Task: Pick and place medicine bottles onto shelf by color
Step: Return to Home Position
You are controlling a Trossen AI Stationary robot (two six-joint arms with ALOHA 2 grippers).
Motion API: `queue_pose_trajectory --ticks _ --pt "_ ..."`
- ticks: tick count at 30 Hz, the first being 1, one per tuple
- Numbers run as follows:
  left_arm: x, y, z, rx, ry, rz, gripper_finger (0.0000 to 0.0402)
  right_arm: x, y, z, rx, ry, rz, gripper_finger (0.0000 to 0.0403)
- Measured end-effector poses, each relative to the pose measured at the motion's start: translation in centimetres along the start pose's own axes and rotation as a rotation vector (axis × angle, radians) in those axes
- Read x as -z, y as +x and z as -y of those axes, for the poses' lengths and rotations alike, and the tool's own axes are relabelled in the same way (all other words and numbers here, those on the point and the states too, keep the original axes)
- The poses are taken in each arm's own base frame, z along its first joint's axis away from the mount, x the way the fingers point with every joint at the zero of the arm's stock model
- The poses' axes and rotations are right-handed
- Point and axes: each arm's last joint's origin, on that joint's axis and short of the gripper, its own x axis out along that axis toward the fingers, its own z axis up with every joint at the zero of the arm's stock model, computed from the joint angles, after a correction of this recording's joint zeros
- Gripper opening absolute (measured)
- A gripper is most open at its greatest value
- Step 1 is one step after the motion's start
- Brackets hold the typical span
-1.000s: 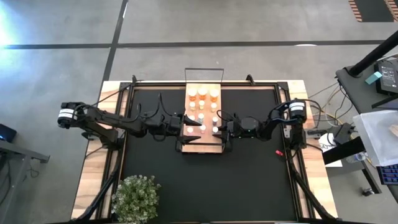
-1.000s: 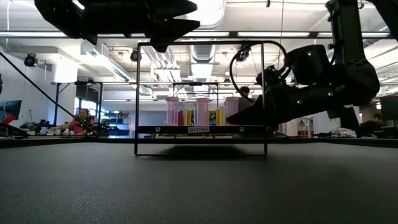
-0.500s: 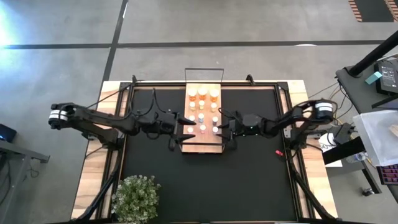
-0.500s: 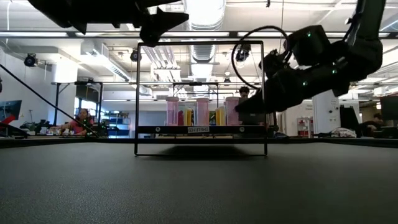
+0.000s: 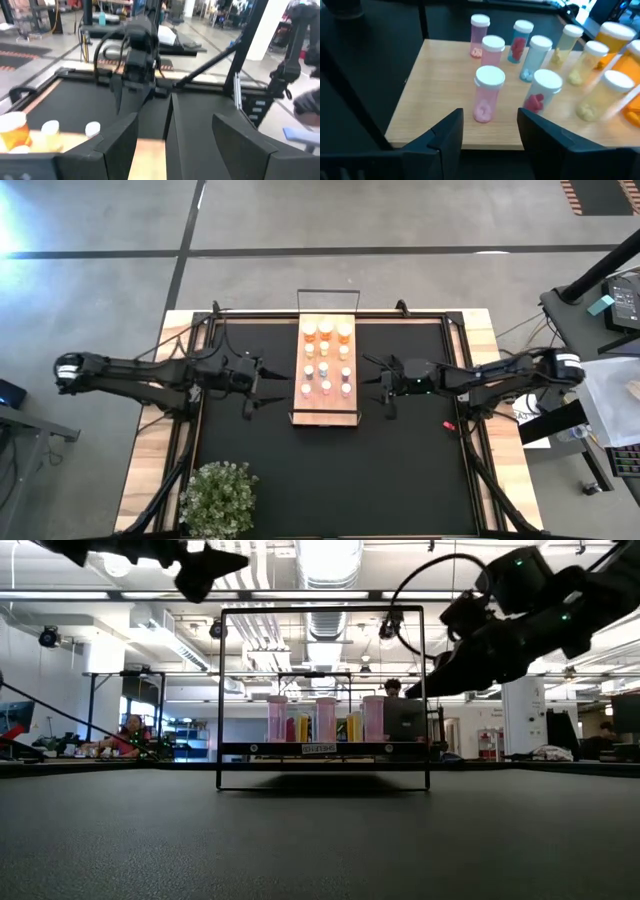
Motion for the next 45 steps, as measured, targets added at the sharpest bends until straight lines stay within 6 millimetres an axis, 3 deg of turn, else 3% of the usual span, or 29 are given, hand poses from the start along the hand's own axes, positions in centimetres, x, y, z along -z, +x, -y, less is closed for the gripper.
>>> queue_pose_trajectory --ticks 7,13,21,31,39,45 --pt "0.2 -2.8 0.2 -0.006 -0.004 -0.04 0.0238 0.5 -2.2 -0.3 0.006 0.0 0.048 0.018" --pt "2.0 -3.9 0.0 -0.02 -0.038 -0.036 0.0238 1.6 -3.3 -0.6 0.006 0.043 0.055 0.018" --pt "6.0 -4.6 -0.6 -0.048 -0.08 0.034 0.0238 3.2 -4.1 -1.0 -0.005 0.067 0.047 0.0179" --pt "10.7 -5.4 -1.1 -0.029 -0.073 0.147 0.0238 5.1 -5.2 -1.9 -0.028 0.038 0.175 0.0178" --pt "12.7 -5.9 -1.3 -0.025 -0.071 0.171 0.0238 5.1 -5.3 -2.0 -0.032 0.038 0.187 0.0178" --pt "12.8 -5.8 -1.3 -0.026 -0.061 0.17 0.0238 5.2 -5.3 -2.0 -0.032 0.054 0.183 0.0178"
